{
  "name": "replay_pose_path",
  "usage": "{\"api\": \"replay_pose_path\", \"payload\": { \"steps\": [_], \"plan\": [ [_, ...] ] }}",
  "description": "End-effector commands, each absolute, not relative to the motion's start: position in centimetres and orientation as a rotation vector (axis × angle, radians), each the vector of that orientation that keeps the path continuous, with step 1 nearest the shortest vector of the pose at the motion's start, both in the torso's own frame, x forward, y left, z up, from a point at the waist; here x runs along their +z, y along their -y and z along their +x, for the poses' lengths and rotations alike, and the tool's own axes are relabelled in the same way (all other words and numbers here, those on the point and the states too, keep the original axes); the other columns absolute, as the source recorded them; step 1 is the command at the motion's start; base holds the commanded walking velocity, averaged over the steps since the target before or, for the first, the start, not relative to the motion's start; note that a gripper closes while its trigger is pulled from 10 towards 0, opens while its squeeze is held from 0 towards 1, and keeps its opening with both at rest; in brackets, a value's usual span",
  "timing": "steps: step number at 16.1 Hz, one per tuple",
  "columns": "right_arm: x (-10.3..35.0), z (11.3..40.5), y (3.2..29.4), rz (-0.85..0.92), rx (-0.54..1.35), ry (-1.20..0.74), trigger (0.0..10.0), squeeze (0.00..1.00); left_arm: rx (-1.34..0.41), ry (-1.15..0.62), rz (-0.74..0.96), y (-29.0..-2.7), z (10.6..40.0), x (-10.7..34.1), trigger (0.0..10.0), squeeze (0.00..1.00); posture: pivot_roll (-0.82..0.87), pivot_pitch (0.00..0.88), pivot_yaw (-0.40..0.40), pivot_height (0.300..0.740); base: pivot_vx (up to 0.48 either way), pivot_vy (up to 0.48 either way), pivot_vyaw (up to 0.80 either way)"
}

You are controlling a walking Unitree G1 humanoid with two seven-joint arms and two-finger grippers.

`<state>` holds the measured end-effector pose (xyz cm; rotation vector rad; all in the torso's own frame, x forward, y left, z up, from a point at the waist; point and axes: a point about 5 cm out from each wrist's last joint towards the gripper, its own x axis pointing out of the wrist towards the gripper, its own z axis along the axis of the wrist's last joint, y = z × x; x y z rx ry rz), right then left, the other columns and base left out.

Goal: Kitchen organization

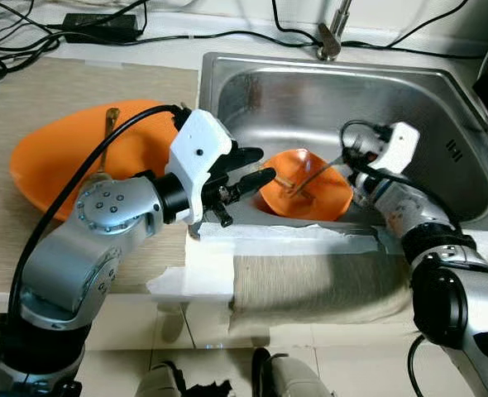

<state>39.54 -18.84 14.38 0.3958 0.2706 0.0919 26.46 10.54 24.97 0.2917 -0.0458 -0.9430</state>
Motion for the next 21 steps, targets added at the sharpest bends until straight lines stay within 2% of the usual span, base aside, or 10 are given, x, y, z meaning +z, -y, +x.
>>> {"api": "replay_pose_path", "payload": {
  "steps": [1,4,5,6,9,13,14,15,16,21],
  "plan": [
    [13.8,39.4,18.8,0.287,0.092,-0.321,10.0,0.0,-0.965,0.036,0.304,-10.3,26.0,24.8,10.0,0.0,-0.12,0.227,-0.091,0.74,0.0,0.0,0.0],
    [13.6,39.3,19.0,0.217,0.093,-0.363,10.0,0.0,-0.96,0.034,0.307,-10.3,26.0,24.9,10.0,0.0,-0.11,0.219,-0.096,0.74,0.0,0.0,0.0],
    [13.6,39.3,19.1,0.204,0.096,-0.37,10.0,0.13,-0.958,0.033,0.308,-10.3,26.0,24.9,10.0,0.0,-0.11,0.215,-0.098,0.74,0.0,0.0,0.0],
    [13.6,39.3,19.2,0.195,0.096,-0.37,10.0,0.55,-0.957,0.033,0.311,-10.3,25.9,24.9,10.0,0.0,-0.11,0.213,-0.099,0.74,0.0,0.0,0.0],
    [14.0,39.4,19.4,0.189,0.096,-0.36,10.0,1.0,-0.954,0.034,0.312,-10.4,25.9,24.8,10.0,0.0,-0.11,0.207,-0.101,0.74,0.0,0.0,0.0],
    [14.2,39.5,19.7,0.172,0.094,-0.352,10.0,1.0,-0.95,0.037,0.315,-10.3,26.0,24.8,10.0,0.0,-0.11,0.203,-0.102,0.74,0.0,0.0,0.0],
    [14.8,39.7,19.9,0.175,0.091,-0.327,10.0,0.35,-0.945,0.038,0.316,-10.4,26.1,24.8,10.0,0.0,-0.11,0.2,-0.102,0.74,0.0,0.0,0.0],
    [15.0,39.7,20.0,0.175,0.092,-0.32,10.0,0.11,-0.944,0.038,0.317,-10.4,26.1,24.8,10.0,0.0,-0.11,0.2,-0.102,0.74,0.0,0.0,0.0],
    [15.4,39.9,20.0,0.165,0.105,-0.305,10.0,0.0,-0.94,0.038,0.32,-10.5,26.1,24.8,10.0,0.0,-0.11,0.2,-0.102,0.74,0.0,0.0,0.0],
    [16.2,40.1,20.2,0.093,0.111,-0.284,10.0,0.0,-0.926,0.043,0.331,-10.7,26.3,24.8,10.0,0.0,-0.11,0.194,-0.105,0.74,0.0,0.0,0.0]
  ]
}}
